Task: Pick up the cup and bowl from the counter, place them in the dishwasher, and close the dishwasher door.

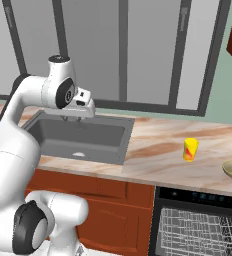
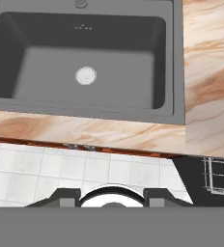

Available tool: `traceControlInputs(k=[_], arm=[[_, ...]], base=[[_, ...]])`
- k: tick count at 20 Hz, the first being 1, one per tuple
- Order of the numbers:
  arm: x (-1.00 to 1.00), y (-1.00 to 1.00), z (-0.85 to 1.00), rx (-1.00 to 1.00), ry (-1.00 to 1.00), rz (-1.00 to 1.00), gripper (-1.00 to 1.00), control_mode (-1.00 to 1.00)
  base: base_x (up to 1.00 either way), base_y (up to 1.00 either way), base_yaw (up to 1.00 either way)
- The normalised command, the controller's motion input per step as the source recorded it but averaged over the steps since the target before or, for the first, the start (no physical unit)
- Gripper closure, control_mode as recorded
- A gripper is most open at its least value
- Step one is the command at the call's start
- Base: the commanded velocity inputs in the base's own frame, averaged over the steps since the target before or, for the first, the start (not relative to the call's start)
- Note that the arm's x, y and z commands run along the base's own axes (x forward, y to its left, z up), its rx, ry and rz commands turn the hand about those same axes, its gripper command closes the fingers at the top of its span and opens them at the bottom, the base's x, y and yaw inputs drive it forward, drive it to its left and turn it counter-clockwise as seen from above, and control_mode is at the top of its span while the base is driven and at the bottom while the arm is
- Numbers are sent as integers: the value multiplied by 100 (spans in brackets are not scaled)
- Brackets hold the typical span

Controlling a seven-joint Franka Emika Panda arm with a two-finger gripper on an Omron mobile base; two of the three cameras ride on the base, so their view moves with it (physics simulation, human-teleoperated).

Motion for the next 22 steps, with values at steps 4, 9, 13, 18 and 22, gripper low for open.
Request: traceControlInputs(k=[4,9,13,18,22], arm=[[0,-9,0,0,0,0,-100,-100],[0,-24,0,0,0,0,-100,-100],[0,-32,0,0,0,0,-100,-100],[0,-37,-1,0,0,0,-100,-100],[0,-38,-2,0,0,0,-100,-100]], base=[[0,0,0],[0,0,0],[0,0,0],[0,0,0],[0,0,0]])
